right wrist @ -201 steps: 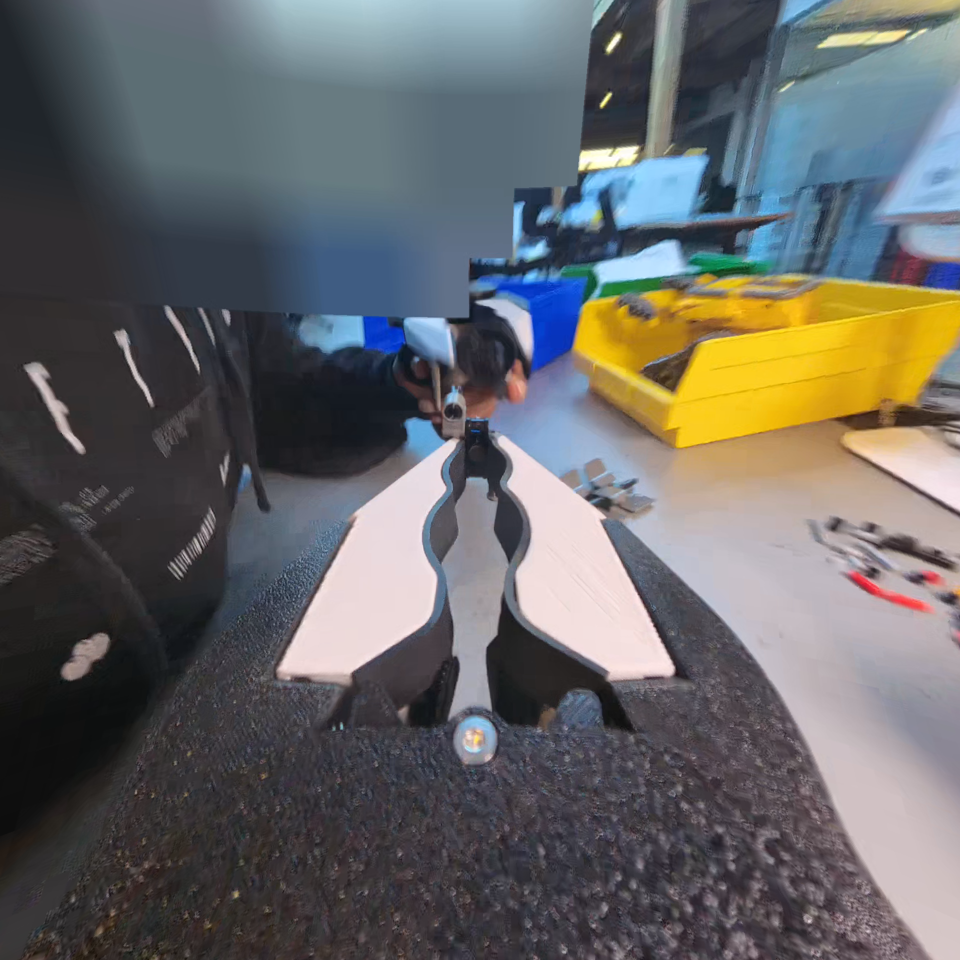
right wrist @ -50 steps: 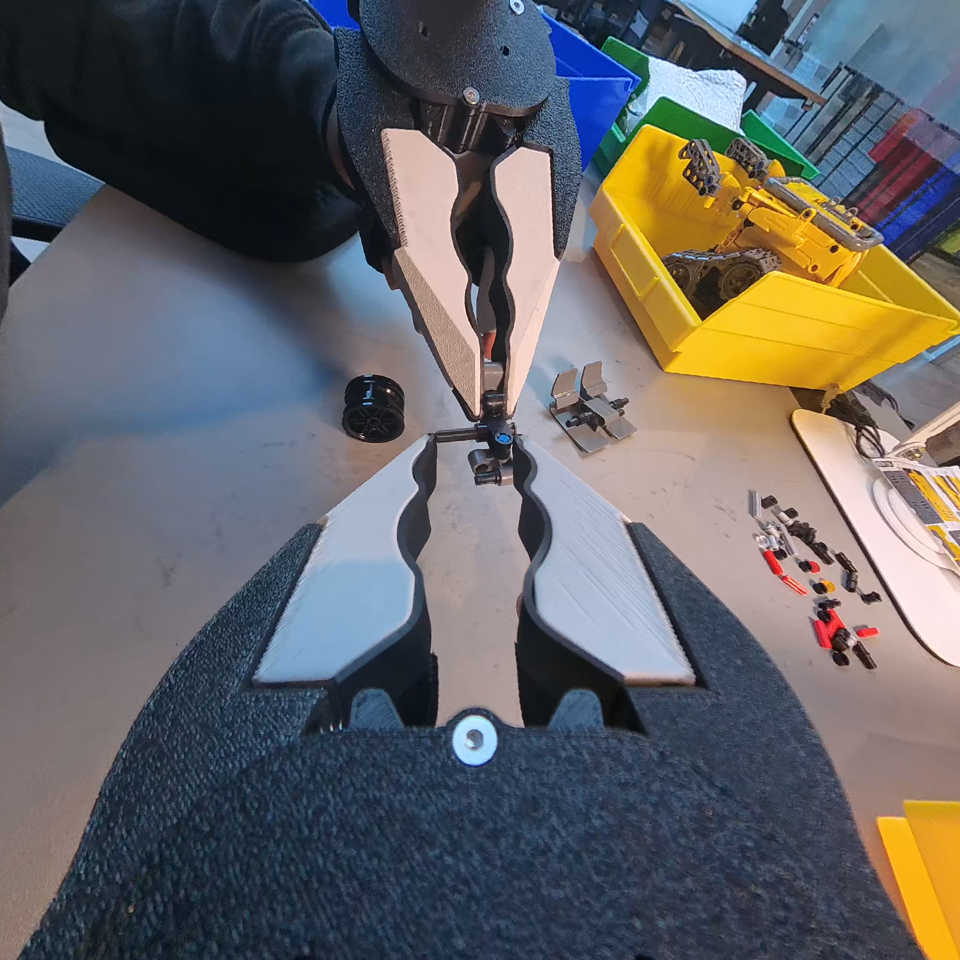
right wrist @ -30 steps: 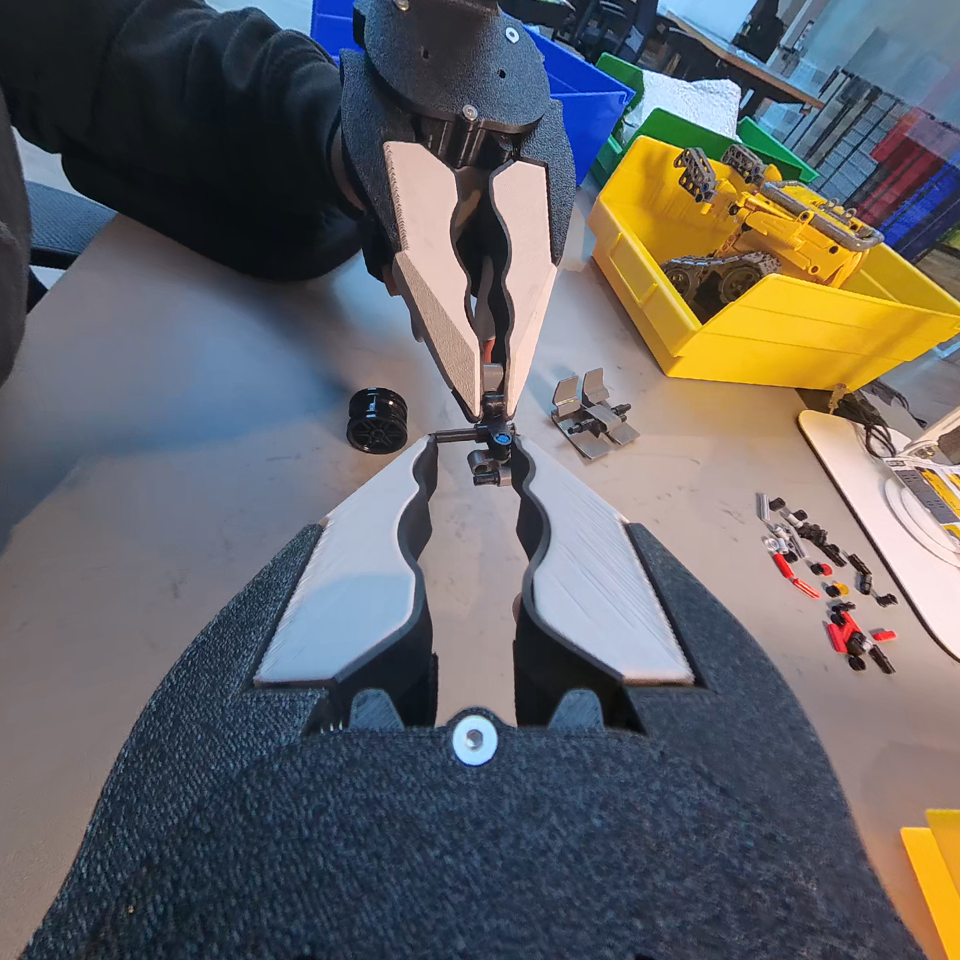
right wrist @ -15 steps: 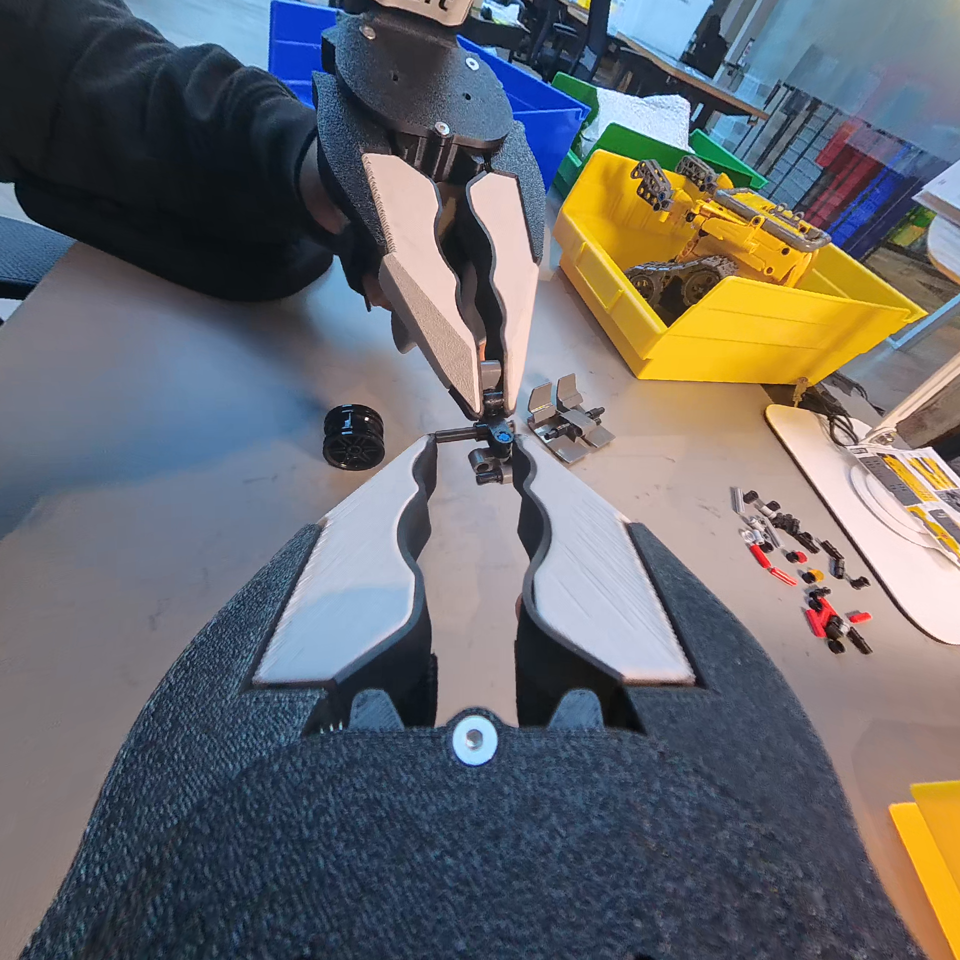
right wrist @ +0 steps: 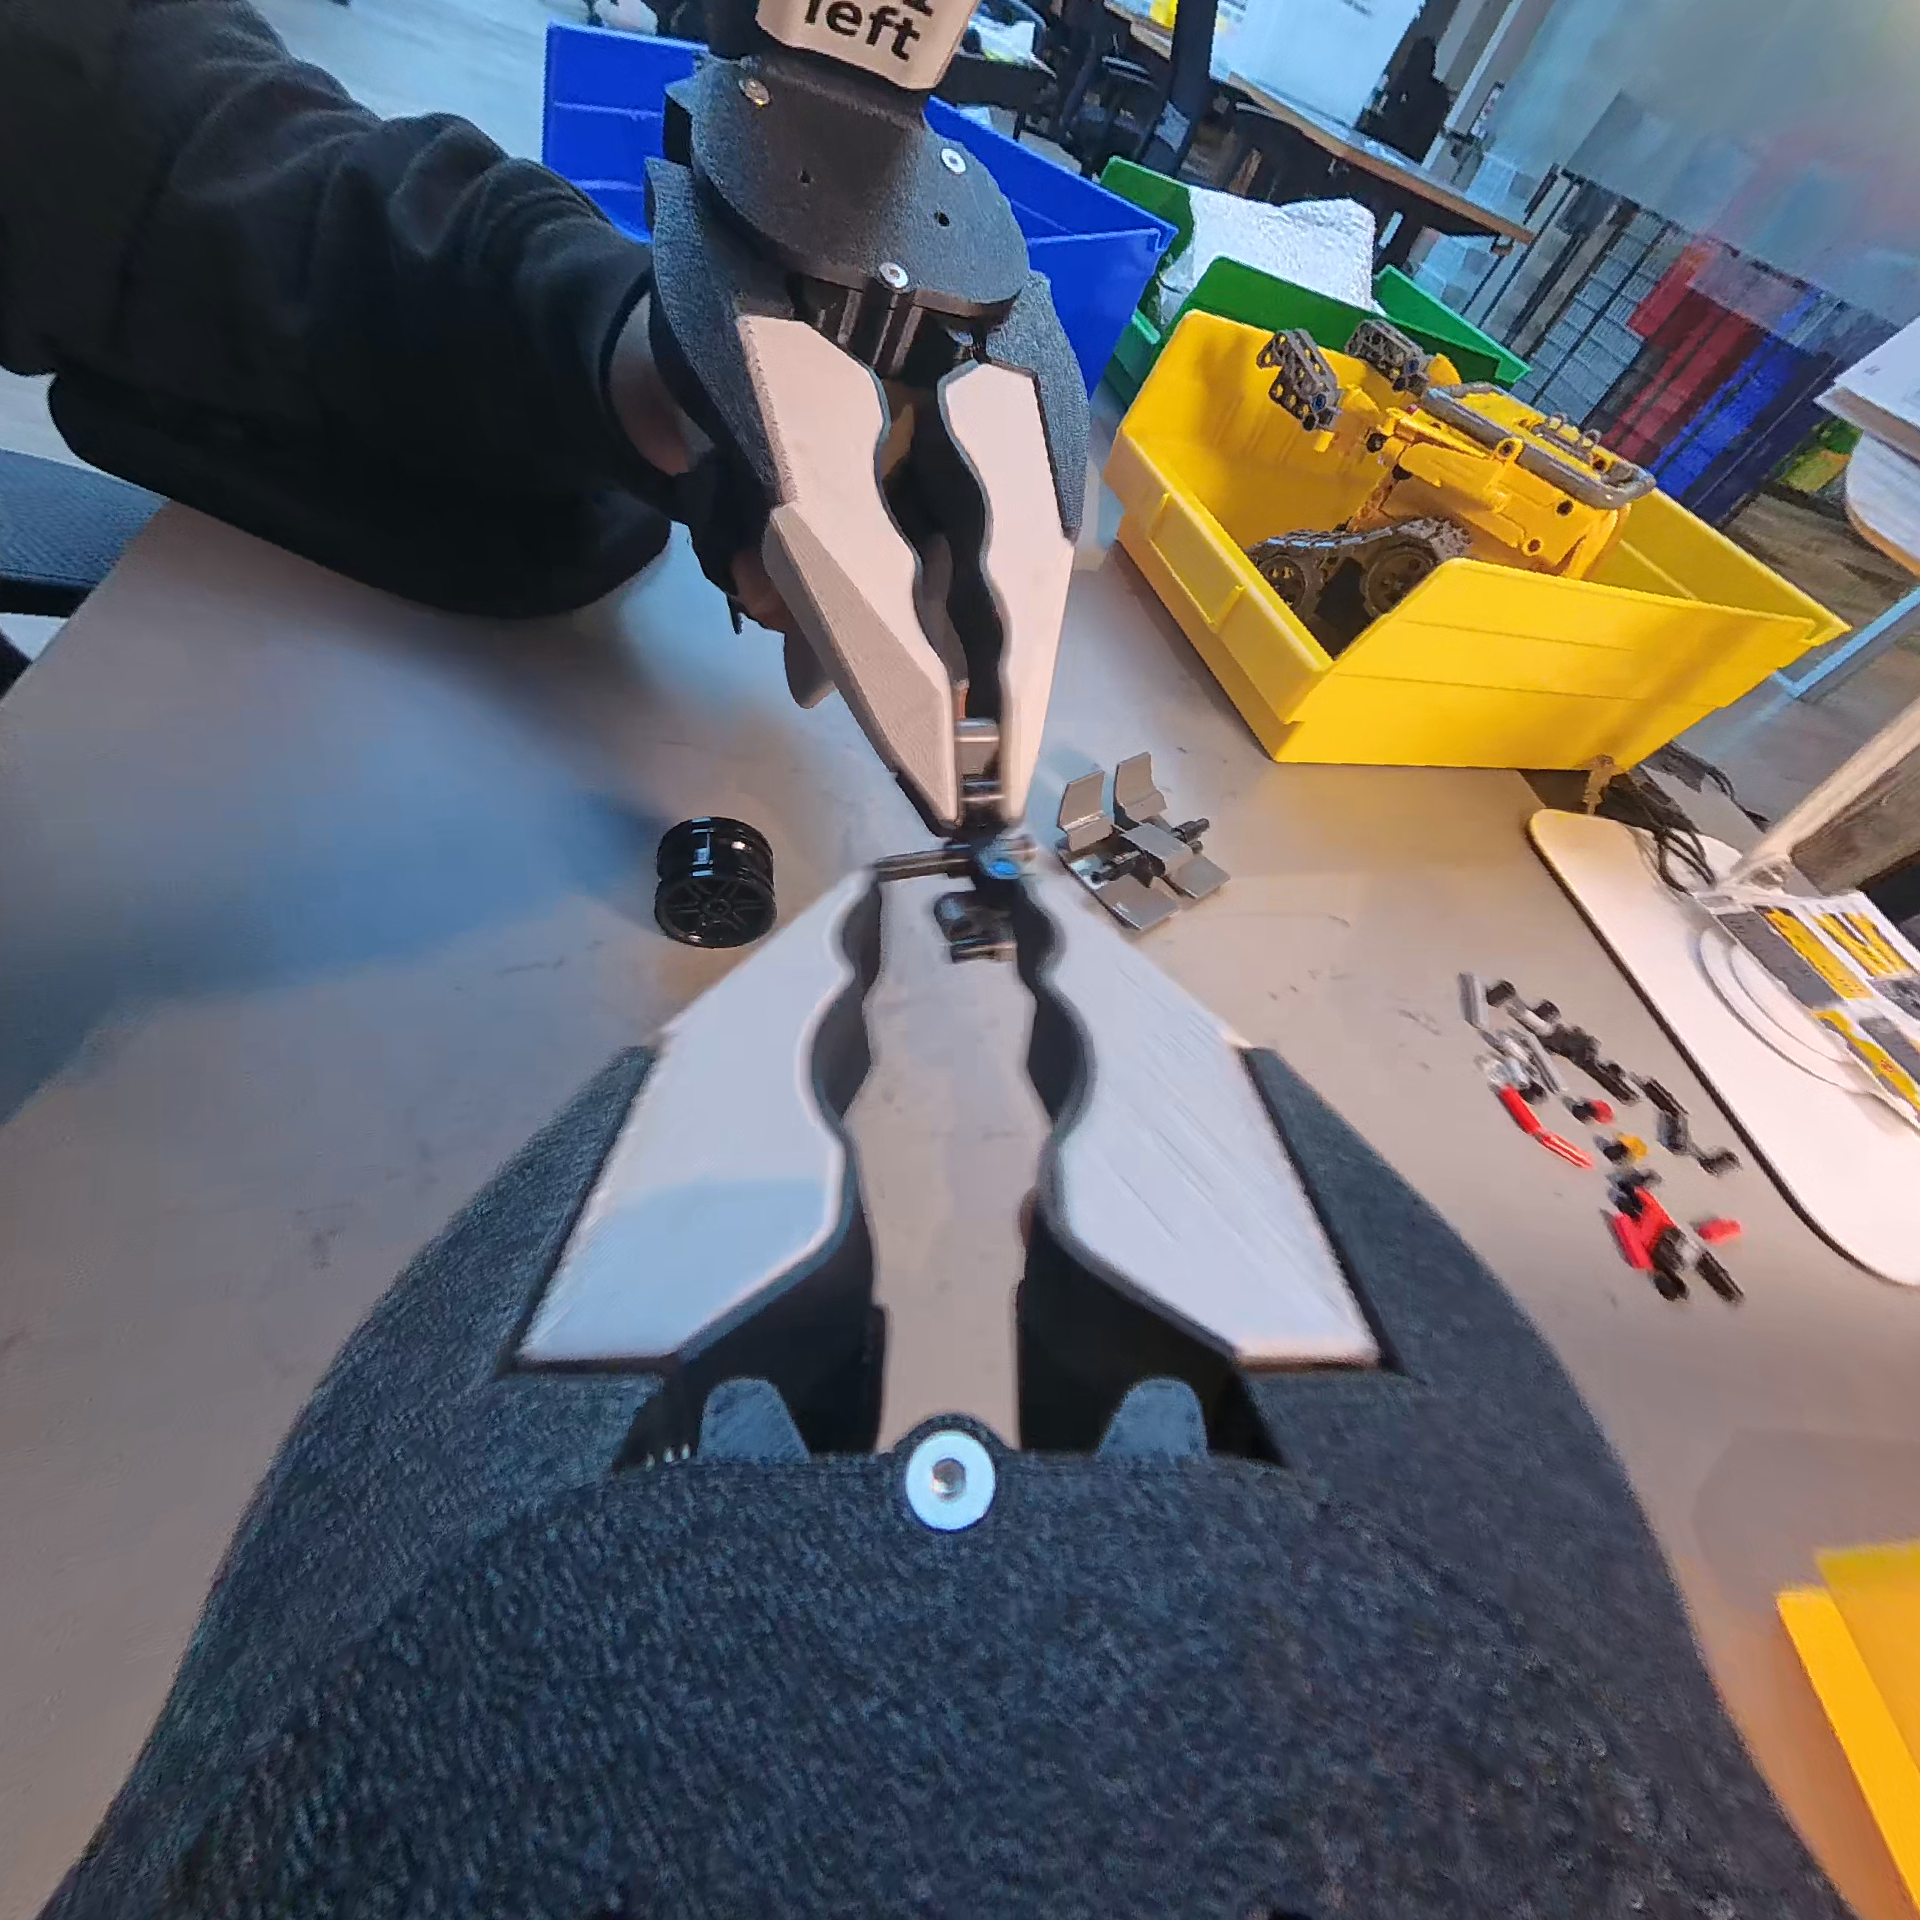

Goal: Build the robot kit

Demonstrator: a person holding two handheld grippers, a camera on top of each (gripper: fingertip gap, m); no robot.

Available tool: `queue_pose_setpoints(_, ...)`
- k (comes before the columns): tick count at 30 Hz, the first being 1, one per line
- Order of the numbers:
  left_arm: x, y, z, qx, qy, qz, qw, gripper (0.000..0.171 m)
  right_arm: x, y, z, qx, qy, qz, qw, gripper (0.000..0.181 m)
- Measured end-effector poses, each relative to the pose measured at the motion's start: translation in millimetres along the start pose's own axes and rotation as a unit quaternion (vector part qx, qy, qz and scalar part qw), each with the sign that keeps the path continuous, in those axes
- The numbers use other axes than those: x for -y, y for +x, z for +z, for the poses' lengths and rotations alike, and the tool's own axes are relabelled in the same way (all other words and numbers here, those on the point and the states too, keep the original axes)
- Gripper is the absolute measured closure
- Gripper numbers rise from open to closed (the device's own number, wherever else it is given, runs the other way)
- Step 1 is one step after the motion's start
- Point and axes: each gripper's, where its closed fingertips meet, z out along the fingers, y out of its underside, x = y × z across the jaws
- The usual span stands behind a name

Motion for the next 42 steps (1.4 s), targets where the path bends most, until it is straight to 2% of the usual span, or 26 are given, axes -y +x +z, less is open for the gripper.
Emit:
queue_pose_setpoints(1, -0.4, 3.0, 1.4, -0.007, 0.000, -0.003, 1.000, 0.164, 0.9, 4.7, -1.2, -0.013, 0.004, 0.004, 1.000, 0.167)
queue_pose_setpoints(4, 2.5, 0.8, 3.1, 0.020, -0.001, 0.018, 1.000, 0.164, 0.6, 7.1, -3.4, -0.018, 0.001, -0.001, 1.000, 0.168)
queue_pose_setpoints(7, 5.1, 2.2, 2.2, 0.011, 0.008, 0.006, 1.000, 0.165, 3.6, 7.0, -4.6, -0.014, 0.008, 0.023, 1.000, 0.167)
queue_pose_setpoints(20, -35.4, 3.7, 21.8, 0.017, -0.081, 0.038, 0.996, 0.165, -42.1, -6.7, 8.2, 0.014, -0.111, 0.045, 0.993, 0.170)
queue_pose_setpoints(30, -43.1, 9.1, 29.4, 0.020, -0.102, 0.069, 0.992, 0.165, -56.7, -19.0, 15.3, 0.031, -0.166, 0.093, 0.981, 0.174)
queue_pose_setpoints(34, -39.3, 10.5, 24.8, 0.005, -0.089, 0.075, 0.993, 0.165, -52.6, -18.9, 13.1, 0.037, -0.156, 0.094, 0.983, 0.178)
queue_pose_setpoints(38, -23.1, 13.0, 16.5, -0.019, -0.031, 0.075, 0.996, 0.165, -34.6, -15.1, 4.8, 0.044, -0.110, 0.092, 0.989, 0.173)
queue_pose_setpoints(40, -17.0, 16.6, 9.8, -0.037, -0.006, 0.086, 0.996, 0.164, -25.9, -15.2, -3.1, 0.076, -0.078, 0.151, 0.983, 0.159)
queue_pose_setpoints(42, -9.2, 22.7, 4.4, -0.051, 0.019, 0.103, 0.993, 0.164, -12.8, -12.7, -12.0, 0.112, -0.021, 0.204, 0.972, 0.152)
